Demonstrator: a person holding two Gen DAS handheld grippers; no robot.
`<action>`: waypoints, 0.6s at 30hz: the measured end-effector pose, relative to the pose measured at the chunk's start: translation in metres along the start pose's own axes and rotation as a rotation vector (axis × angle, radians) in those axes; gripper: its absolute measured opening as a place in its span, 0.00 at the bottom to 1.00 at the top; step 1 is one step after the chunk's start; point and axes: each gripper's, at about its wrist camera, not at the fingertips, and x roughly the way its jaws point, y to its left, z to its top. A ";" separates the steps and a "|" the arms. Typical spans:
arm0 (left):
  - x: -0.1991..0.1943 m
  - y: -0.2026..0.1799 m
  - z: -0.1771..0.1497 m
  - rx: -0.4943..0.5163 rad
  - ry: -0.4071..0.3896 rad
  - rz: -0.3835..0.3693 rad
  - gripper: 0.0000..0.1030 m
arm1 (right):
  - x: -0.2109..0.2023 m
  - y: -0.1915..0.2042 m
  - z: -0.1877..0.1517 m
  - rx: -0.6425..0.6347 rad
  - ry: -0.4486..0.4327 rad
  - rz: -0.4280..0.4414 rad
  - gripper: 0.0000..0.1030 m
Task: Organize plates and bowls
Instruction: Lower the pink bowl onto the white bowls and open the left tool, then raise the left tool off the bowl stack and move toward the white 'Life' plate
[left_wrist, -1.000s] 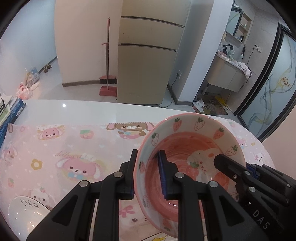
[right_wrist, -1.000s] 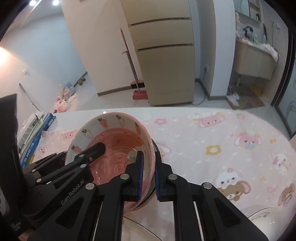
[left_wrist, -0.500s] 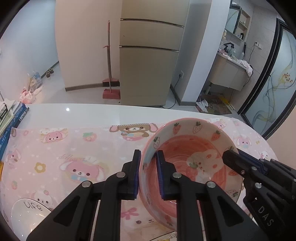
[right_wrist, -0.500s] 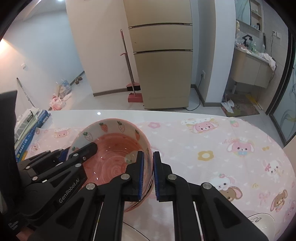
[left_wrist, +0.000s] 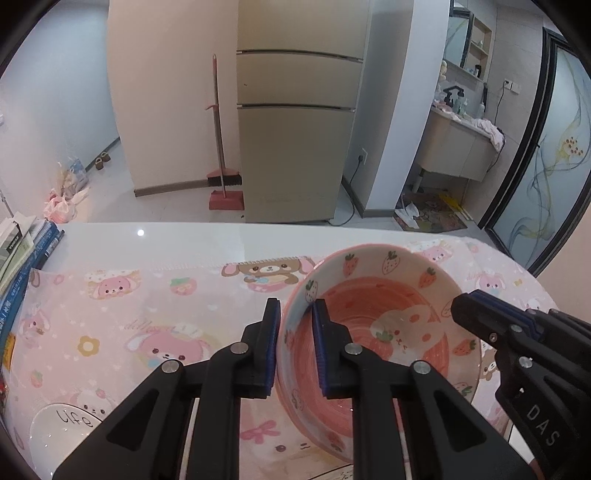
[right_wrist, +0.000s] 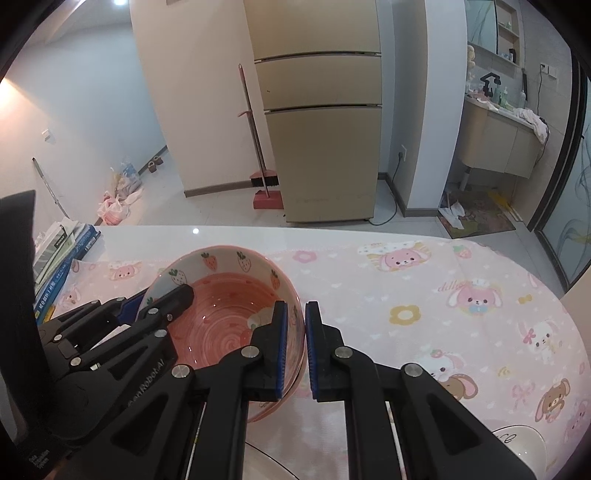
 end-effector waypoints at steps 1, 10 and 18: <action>-0.002 0.002 0.002 -0.006 -0.008 -0.002 0.15 | 0.000 -0.001 0.000 0.005 0.000 -0.001 0.10; -0.033 0.014 0.012 -0.038 -0.123 0.016 0.59 | -0.011 -0.015 0.005 0.070 -0.007 0.016 0.10; -0.076 0.014 0.023 -0.029 -0.254 -0.016 0.88 | -0.046 -0.022 0.013 0.083 -0.114 0.007 0.51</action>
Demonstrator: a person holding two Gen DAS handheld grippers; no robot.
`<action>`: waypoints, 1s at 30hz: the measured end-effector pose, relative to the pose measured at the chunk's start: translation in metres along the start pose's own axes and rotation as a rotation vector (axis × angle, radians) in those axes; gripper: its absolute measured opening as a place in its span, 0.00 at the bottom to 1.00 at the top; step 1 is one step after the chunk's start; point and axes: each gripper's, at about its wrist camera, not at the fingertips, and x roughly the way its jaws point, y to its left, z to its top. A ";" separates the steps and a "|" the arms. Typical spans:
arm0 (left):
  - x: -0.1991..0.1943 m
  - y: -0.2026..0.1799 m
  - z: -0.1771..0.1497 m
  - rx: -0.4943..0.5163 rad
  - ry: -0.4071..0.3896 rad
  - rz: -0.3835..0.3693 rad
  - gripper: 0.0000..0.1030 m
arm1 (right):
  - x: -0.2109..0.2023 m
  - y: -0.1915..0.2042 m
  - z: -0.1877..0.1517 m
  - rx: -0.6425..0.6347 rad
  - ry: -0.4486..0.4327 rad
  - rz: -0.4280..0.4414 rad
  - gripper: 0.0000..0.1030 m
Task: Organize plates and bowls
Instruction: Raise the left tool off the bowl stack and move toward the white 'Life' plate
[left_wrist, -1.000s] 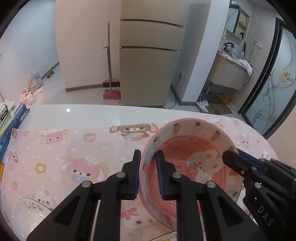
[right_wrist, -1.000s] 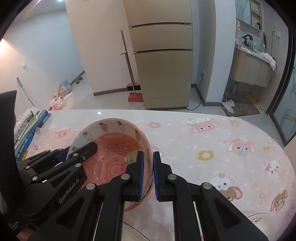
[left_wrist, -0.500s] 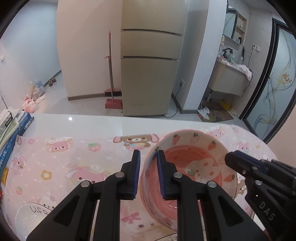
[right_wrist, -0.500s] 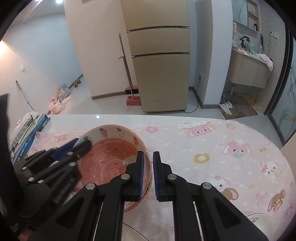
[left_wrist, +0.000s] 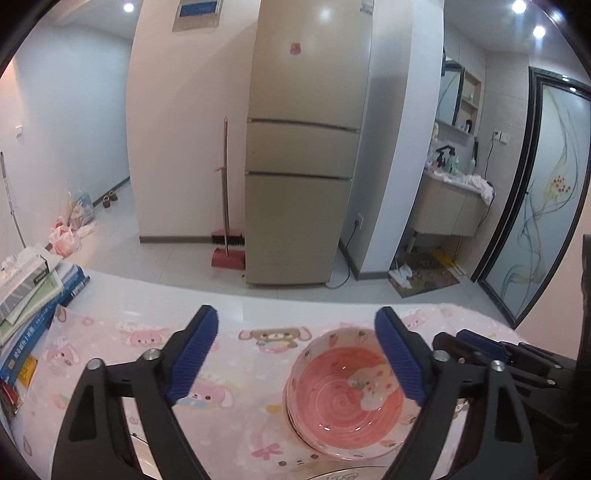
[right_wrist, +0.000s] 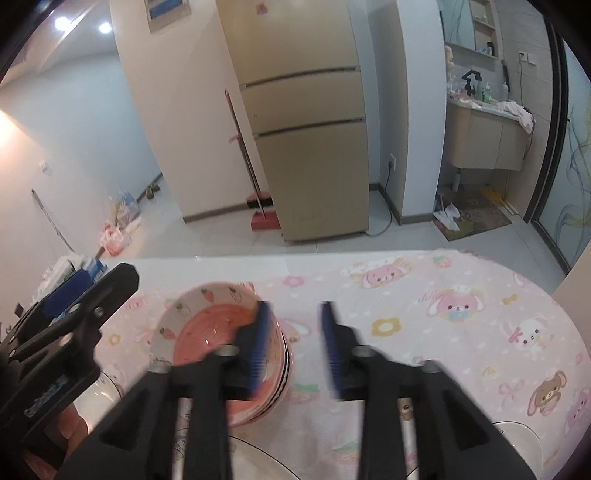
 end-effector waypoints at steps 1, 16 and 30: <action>-0.006 -0.001 0.003 0.007 -0.020 0.002 0.92 | -0.004 0.000 0.001 -0.005 -0.014 -0.006 0.54; -0.142 0.003 0.029 -0.012 -0.418 -0.015 0.99 | -0.116 -0.012 0.014 0.029 -0.327 0.088 0.84; -0.243 0.010 0.025 0.024 -0.446 0.049 0.99 | -0.267 0.049 -0.011 -0.069 -0.402 0.206 0.84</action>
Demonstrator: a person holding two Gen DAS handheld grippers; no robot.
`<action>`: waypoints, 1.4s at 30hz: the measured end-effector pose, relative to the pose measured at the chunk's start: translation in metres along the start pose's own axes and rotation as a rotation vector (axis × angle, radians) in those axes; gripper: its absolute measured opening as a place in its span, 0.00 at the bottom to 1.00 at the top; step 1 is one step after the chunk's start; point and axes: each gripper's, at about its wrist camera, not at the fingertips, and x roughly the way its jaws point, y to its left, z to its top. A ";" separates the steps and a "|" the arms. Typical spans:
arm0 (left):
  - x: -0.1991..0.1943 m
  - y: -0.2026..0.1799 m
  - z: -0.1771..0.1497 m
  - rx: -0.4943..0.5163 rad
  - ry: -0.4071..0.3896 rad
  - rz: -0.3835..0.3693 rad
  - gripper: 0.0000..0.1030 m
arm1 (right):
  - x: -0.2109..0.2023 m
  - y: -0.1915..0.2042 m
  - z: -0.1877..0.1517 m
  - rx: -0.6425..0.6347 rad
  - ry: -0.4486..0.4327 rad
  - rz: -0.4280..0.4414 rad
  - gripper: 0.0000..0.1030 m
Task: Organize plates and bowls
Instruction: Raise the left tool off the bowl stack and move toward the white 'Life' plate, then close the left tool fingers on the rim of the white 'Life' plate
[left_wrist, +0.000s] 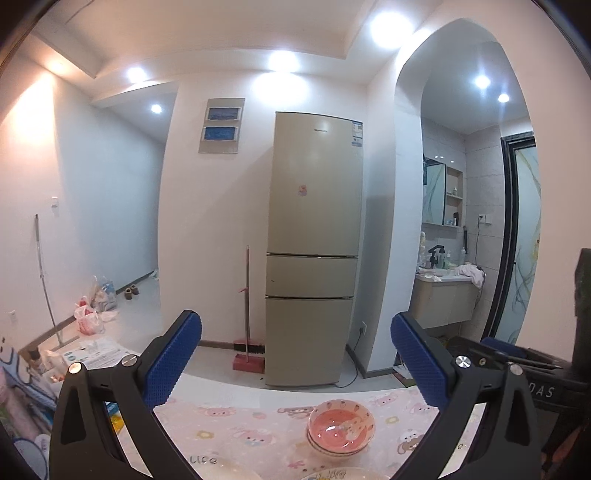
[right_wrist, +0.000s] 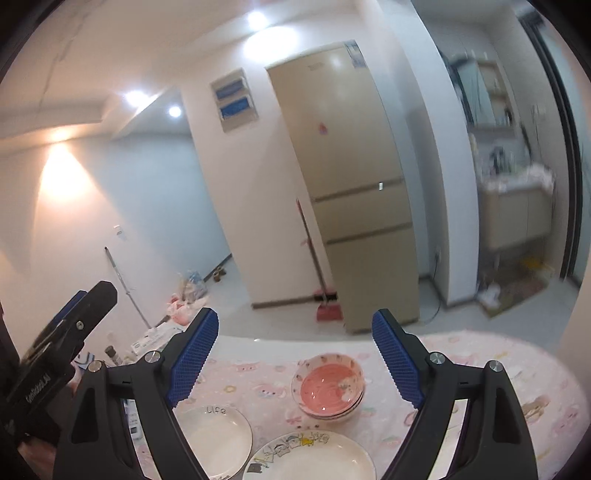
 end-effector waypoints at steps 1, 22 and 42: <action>-0.008 0.003 0.001 0.000 -0.011 0.009 0.99 | -0.007 0.008 0.000 -0.019 -0.017 -0.006 0.84; -0.072 0.110 -0.069 -0.100 -0.049 0.166 0.99 | 0.020 0.109 -0.028 -0.085 -0.005 0.141 0.84; 0.027 0.213 -0.185 -0.344 0.349 0.281 0.95 | 0.169 0.112 -0.111 -0.108 0.242 -0.065 0.84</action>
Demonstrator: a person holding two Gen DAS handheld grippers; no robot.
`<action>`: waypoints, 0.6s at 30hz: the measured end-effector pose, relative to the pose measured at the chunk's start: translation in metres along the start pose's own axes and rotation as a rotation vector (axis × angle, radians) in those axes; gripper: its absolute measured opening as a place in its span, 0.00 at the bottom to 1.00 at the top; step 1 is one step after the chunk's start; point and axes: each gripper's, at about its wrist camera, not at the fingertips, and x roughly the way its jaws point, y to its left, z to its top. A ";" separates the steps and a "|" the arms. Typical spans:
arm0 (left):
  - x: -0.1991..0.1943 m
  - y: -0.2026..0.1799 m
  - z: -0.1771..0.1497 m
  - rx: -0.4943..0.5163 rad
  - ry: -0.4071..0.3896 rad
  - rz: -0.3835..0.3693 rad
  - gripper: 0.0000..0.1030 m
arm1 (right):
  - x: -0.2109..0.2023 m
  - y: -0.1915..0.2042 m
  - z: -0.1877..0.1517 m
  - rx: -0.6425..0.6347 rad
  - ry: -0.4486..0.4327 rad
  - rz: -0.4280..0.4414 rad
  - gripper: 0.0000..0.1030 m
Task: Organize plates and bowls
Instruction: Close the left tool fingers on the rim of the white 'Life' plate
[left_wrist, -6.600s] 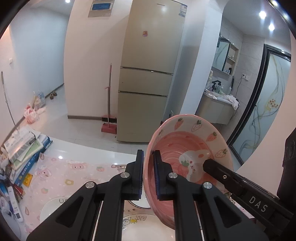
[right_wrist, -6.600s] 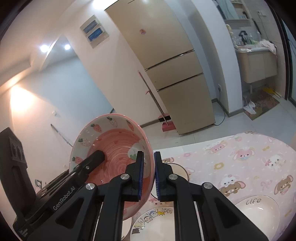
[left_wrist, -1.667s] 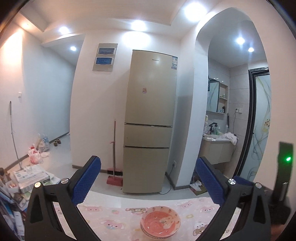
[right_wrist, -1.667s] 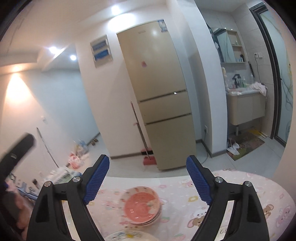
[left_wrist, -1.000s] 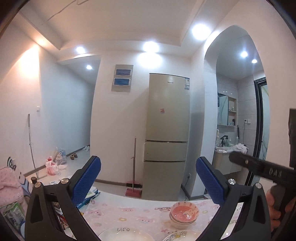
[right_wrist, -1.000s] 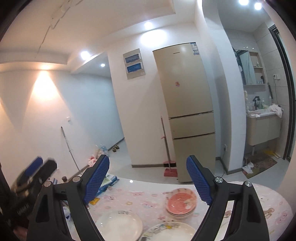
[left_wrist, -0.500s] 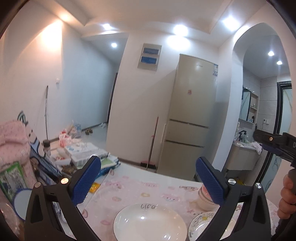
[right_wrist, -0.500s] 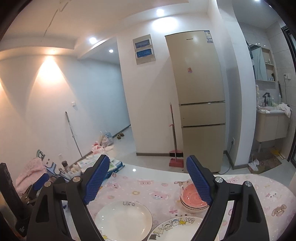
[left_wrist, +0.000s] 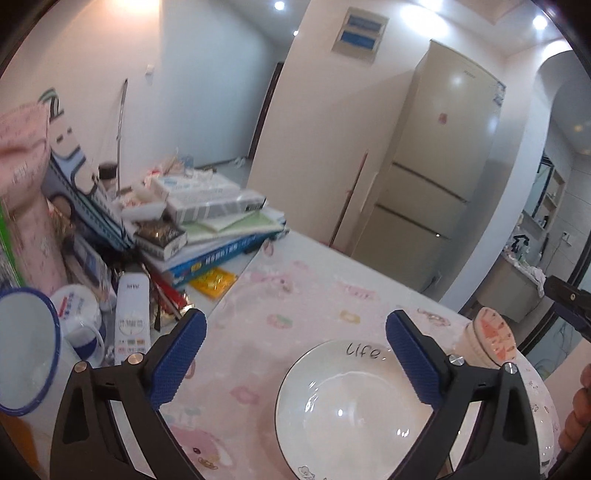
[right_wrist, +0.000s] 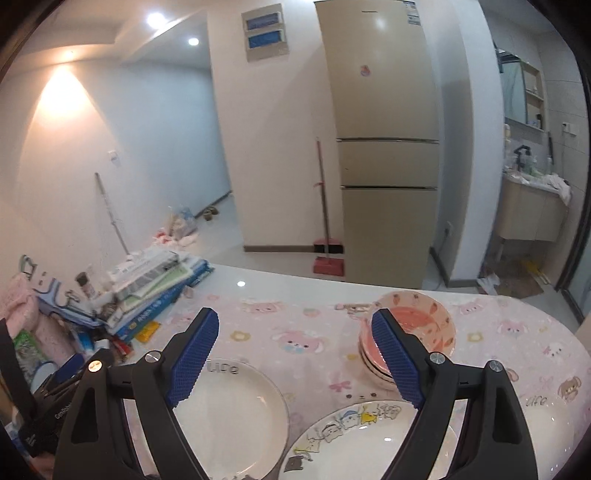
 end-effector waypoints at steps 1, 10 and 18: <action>0.005 0.001 -0.002 -0.006 0.017 0.002 0.94 | 0.005 0.002 -0.003 -0.007 0.004 -0.010 0.84; 0.035 0.004 -0.017 -0.015 0.207 -0.011 0.83 | 0.065 0.008 -0.034 -0.030 0.223 0.068 0.73; 0.058 0.002 -0.033 0.013 0.323 0.055 0.75 | 0.103 0.015 -0.062 -0.039 0.372 0.128 0.68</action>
